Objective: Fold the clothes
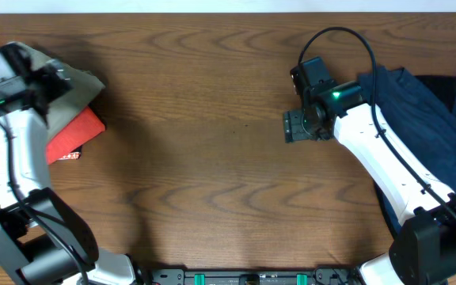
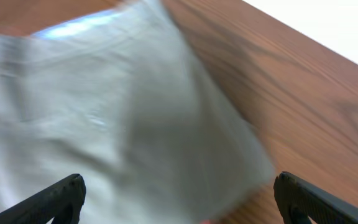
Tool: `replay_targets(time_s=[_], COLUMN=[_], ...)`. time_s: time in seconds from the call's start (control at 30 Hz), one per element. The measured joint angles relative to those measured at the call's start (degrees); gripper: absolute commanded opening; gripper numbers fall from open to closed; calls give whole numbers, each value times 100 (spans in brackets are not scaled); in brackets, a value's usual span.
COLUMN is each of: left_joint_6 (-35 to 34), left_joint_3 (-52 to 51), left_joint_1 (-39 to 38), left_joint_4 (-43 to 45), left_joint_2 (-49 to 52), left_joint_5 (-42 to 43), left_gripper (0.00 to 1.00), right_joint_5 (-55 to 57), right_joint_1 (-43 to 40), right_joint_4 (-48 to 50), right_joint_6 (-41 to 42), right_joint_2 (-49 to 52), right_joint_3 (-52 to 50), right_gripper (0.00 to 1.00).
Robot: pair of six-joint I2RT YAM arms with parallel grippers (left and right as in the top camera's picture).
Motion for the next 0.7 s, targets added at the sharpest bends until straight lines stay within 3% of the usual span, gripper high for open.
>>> replay_targets(time_s=[0.1, 0.33, 0.53, 0.7], left_joint_6=[-22, -28, -31, -136], left_joint_3=[0, 9, 15, 13], left_joint_1=[-557, -2201, -3217, -3355], left_joint_4=[-271, -1534, -3665, -5075], left_joint_2=[0, 22, 96, 101], left_joint_5=[120, 254, 264, 238], left_gripper=[98, 98, 98, 98], right_joint_5=[-216, -911, -1104, -1169], right_joint_1=[-4, -573, -1421, -1912], right_joint_4=[315, 748, 11, -870], right_joint_6=[79, 192, 186, 107], right_joint_2=[0, 0, 0, 0], right_joint_3=[0, 4, 17, 17], right_gripper=[98, 99, 99, 99])
